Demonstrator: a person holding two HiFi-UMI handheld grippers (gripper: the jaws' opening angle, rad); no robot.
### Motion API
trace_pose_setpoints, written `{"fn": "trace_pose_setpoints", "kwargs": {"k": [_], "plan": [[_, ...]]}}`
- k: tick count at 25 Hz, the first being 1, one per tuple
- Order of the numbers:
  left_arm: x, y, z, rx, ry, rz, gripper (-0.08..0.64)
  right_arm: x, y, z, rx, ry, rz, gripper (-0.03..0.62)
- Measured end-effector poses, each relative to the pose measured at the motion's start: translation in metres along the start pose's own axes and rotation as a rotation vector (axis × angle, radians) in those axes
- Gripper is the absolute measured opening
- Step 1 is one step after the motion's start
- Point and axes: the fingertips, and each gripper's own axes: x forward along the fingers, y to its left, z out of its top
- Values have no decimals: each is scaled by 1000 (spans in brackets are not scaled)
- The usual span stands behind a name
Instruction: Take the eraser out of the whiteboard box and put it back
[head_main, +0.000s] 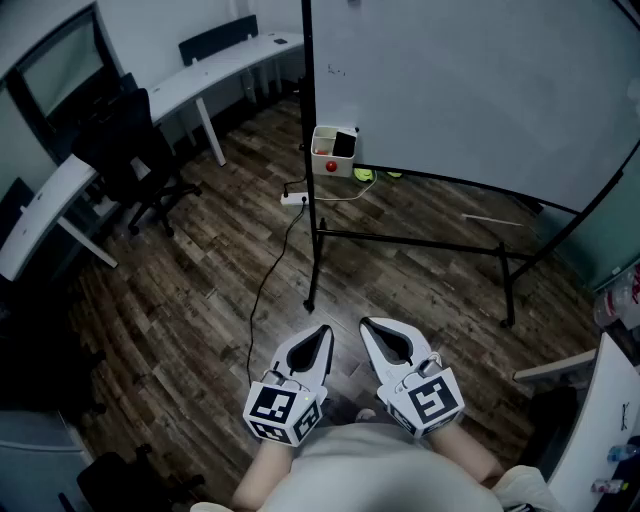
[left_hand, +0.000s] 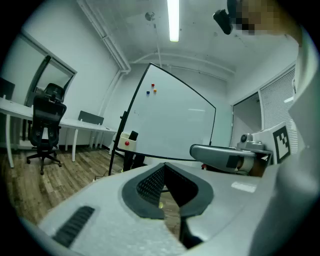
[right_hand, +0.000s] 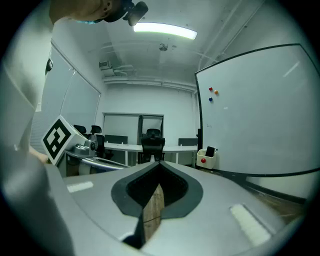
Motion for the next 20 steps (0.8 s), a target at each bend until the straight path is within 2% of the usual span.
{"fn": "trace_pose_setpoints", "kwargs": {"k": [4, 7, 12, 17, 20], "plan": [[-12, -44, -22, 10, 70, -33, 5, -44, 4, -15, 47, 11, -24, 3], [-11, -61, -28, 31, 82, -30, 5, -64, 0, -22, 66, 11, -33, 3], [-11, -74, -34, 24, 87, -5, 5, -83, 0, -29, 54, 13, -15, 3], [-14, -83, -39, 34, 99, 23, 5, -96, 5, -30, 126, -31, 24, 5], [-17, -85, -44, 21, 98, 46, 5, -100, 11, -36, 117, -17, 43, 5]]}}
